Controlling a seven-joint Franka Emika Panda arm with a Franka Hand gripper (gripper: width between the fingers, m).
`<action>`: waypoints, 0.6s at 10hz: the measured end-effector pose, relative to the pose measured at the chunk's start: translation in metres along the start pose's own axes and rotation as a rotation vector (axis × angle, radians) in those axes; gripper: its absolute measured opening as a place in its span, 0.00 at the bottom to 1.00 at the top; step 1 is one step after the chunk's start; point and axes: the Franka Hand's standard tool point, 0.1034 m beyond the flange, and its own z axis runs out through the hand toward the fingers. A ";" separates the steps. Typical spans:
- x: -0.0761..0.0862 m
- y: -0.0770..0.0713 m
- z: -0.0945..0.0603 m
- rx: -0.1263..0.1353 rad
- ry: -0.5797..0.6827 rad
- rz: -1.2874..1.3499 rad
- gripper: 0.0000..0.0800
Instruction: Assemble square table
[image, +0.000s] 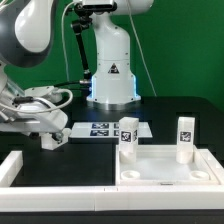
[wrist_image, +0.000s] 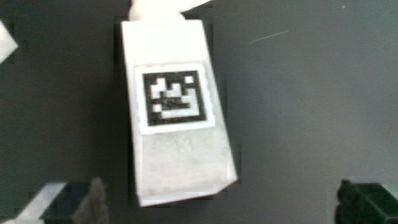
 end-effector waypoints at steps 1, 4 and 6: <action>0.000 0.001 0.002 -0.001 -0.004 0.002 0.81; -0.024 0.016 0.037 0.048 -0.217 0.041 0.81; -0.017 0.014 0.033 0.037 -0.190 0.033 0.81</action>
Offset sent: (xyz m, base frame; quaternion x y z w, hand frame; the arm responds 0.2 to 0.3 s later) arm -0.0404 0.0342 -0.0151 0.0932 -0.2144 0.0216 0.9721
